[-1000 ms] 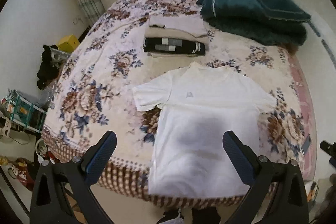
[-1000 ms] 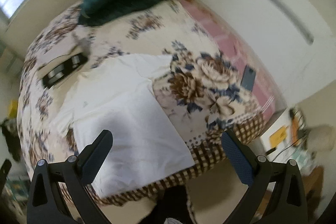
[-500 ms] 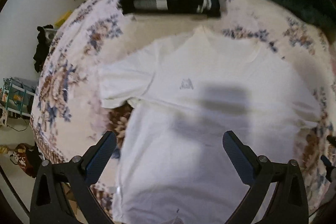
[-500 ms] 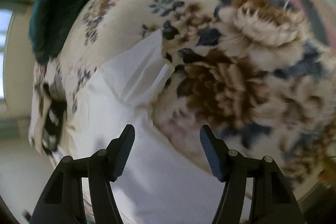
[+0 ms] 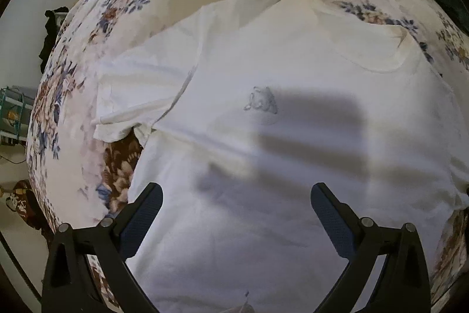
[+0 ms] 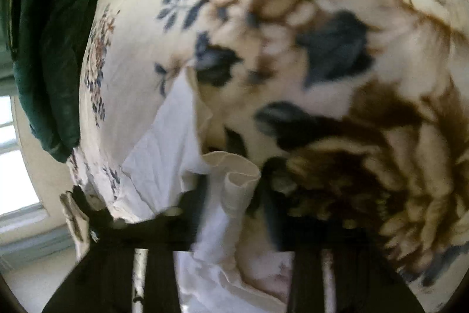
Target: Fold small clothes
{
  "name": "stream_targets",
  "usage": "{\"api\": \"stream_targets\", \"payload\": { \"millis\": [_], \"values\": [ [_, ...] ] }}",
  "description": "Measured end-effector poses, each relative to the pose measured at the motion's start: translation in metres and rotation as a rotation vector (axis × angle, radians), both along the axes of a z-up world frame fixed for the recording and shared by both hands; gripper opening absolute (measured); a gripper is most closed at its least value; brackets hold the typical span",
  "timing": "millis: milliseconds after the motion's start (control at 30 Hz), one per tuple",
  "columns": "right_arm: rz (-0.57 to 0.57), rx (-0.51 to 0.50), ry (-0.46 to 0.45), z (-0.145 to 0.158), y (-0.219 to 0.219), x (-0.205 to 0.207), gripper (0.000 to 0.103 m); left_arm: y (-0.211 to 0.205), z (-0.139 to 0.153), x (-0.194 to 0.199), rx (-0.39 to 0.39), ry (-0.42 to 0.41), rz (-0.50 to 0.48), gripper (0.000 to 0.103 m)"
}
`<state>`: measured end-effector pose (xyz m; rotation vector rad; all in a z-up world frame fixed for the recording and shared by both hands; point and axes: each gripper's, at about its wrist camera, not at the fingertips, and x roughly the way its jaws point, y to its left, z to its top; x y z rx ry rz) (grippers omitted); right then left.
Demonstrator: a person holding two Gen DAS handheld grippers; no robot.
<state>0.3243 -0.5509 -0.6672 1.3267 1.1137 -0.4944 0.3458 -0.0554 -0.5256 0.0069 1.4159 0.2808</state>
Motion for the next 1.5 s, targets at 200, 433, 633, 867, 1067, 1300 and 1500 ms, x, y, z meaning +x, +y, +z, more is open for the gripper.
{"api": "stream_targets", "payload": {
  "millis": [200, 433, 633, 867, 1067, 1300, 1500],
  "values": [
    [0.177, -0.223, -0.04, 0.052, 0.039, 0.049, 0.005, 0.016, -0.002, 0.001, 0.008, -0.009, 0.008, 0.103],
    [0.677, -0.503, -0.12, 0.103, 0.182, 0.12, 0.005, 0.058, -0.011, -0.009, 0.014, 0.01, 0.026, 0.103],
    [1.185, -0.705, -0.112, 0.077, 0.349, 0.126, 0.005, 0.113, -0.012, -0.026, 0.06, 0.022, 0.064, 0.103],
    [1.435, -0.7, 0.043, 0.032, 0.412, 0.086, 0.03, 0.172, -0.015, -0.043, 0.073, 0.037, 0.162, 0.103],
    [1.263, -0.359, -0.018, 0.07, 0.364, 0.042, 0.049, 0.158, -0.008, -0.018, -0.046, 0.011, 0.087, 0.103],
    [0.55, -0.005, 0.054, 0.041, 0.224, -0.025, 0.049, 0.031, 0.005, 0.082, -0.262, -0.071, -0.338, 0.103],
    [0.256, 0.095, 0.014, 0.008, 0.186, -0.062, 0.049, -0.059, -0.034, 0.133, -0.389, 0.034, -0.565, 0.092]
  ]
}}
